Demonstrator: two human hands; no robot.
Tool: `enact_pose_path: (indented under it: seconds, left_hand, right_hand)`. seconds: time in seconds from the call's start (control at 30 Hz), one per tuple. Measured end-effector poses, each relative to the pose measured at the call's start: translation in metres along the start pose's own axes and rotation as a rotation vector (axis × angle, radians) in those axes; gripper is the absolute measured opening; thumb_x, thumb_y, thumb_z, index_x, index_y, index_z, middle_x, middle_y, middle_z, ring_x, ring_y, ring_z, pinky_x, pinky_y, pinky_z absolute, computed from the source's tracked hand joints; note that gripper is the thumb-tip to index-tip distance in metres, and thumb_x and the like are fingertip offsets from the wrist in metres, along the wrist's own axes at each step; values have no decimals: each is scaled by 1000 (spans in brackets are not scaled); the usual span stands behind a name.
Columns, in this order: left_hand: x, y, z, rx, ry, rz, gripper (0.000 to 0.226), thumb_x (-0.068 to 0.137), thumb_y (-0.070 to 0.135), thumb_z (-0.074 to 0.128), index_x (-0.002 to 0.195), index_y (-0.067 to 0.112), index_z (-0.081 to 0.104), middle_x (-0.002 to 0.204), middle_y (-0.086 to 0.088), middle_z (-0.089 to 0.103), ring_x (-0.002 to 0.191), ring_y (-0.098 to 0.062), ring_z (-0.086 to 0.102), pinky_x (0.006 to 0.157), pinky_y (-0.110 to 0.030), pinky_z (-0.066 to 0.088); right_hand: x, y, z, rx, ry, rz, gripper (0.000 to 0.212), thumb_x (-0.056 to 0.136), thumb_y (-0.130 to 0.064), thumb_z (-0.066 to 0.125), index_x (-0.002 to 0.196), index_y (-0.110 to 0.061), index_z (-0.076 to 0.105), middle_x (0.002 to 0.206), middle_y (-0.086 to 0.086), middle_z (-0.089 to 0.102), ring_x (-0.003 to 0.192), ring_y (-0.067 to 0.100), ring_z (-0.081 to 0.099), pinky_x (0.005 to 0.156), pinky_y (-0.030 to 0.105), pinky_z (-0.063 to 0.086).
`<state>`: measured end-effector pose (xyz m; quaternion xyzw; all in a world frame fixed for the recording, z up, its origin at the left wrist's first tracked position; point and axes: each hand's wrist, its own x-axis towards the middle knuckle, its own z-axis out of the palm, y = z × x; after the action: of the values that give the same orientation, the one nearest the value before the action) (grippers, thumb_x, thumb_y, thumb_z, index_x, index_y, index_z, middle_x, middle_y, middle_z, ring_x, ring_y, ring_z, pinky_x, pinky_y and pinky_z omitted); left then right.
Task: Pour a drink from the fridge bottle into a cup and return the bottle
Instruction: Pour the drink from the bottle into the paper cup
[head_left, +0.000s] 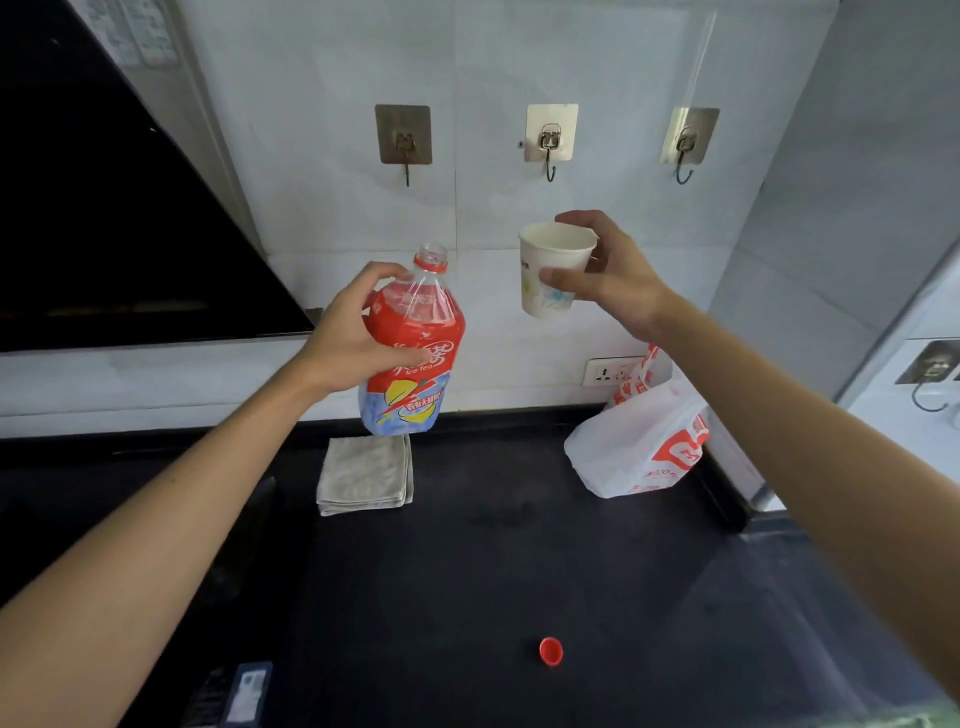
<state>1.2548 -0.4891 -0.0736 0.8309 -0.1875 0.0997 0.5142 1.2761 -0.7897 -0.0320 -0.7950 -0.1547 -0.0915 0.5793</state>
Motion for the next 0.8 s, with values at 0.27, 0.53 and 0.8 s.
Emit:
enact_pose_path:
  seconds: [0.27,0.53,0.8]
  left_hand:
    - [-29,-20,-1,-23,-2,-42,75,64,2,91,123,24,51,108,20,62,96,7,65,68,-16,57]
    - [-55,-48,1,36,-61,-101,75,63,16,93,121,35,49,108,20,62,96,8,64,68,-15,58]
    - [-90,-89,17,6,-126,-172,77,61,16,95,122,32,49,120,12,63,108,-11,66,80,-31,62]
  right_hand:
    - [-7,22,17,-71,-22,17,63,80,-12,81,132,-20,47,120,8,59,106,19,59,87,25,53]
    - [-27,56,48,-49,-39,58,62,78,-7,81,128,-23,47,118,-3,57,112,17,56,79,19,54]
    - [-62,112,88,24,-71,172,64,77,-2,81,129,-18,47,116,-8,56,109,15,55,83,23,53]
